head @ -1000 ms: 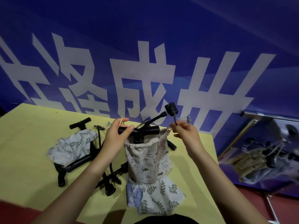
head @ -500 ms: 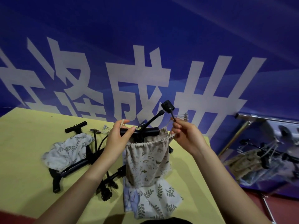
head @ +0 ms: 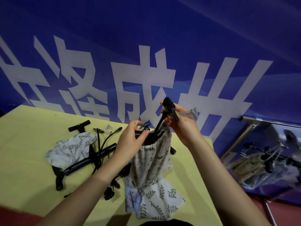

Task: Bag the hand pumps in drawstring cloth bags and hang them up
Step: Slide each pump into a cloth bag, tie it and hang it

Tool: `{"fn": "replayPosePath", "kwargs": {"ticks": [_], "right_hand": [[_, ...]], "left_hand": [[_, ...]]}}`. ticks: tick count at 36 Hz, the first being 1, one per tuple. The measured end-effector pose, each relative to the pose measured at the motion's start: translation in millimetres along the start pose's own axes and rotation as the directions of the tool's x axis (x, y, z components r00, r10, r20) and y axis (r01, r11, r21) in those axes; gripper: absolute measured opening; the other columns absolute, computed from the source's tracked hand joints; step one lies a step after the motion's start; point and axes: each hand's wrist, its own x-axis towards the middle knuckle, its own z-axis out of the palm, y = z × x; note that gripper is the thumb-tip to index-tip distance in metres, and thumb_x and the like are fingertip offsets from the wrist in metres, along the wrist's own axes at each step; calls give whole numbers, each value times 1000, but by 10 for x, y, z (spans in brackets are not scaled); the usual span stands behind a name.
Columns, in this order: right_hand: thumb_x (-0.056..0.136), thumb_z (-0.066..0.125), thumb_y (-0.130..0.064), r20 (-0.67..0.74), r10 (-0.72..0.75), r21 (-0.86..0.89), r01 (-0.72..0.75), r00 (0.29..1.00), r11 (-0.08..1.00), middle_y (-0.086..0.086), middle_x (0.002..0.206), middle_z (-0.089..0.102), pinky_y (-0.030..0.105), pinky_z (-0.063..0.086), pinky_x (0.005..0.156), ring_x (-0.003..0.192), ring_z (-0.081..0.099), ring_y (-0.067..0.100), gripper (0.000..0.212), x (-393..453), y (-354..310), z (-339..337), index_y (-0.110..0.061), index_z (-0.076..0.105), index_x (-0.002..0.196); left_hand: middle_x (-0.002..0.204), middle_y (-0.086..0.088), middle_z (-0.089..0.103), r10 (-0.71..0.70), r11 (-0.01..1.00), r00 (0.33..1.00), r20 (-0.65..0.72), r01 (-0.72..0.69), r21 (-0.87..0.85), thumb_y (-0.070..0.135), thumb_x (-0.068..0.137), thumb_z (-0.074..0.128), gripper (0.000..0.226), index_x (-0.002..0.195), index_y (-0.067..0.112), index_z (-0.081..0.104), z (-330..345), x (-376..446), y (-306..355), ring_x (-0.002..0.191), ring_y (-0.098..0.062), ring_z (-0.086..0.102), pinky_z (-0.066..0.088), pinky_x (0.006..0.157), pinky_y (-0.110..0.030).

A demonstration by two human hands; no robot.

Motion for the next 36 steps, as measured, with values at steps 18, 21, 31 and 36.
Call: {"fn": "replayPosePath", "kwargs": {"ticks": [18,21,31,36], "right_hand": [[92,54,-5,-360,121,161,-66,925,985,1,61,57,23,43,58,59,53,13,14,-34,257,138,-9,54,79],[92,56,-6,-364,46,-44,-67,930,997,-1,69,60,18,43,55,60,54,9,8,22,399,153,-5,57,85],[84,73,-34,-189,-8,-586,-106,982,803,-15,129,46,19,36,98,118,42,0,60,263,674,142,-23,49,137],[79,76,-40,-114,63,-595,-119,992,795,-6,114,63,27,47,87,102,59,8,30,334,661,178,-29,65,104]], "left_hand": [[92,13,51,57,996,996,-67,-62,-72,24,91,64,32,120,29,53,69,107,3,97,-2,49,39,84,-11],[92,10,51,134,988,988,-76,-127,86,21,89,66,8,97,20,64,-2,279,-26,91,-11,51,48,78,-28],[88,21,54,227,964,963,143,-244,110,22,86,70,11,95,28,72,-263,555,-206,94,-9,53,38,77,-16],[93,16,57,196,979,961,195,-203,15,19,86,70,19,103,27,71,-429,594,-285,95,-6,56,39,78,-11]]}}
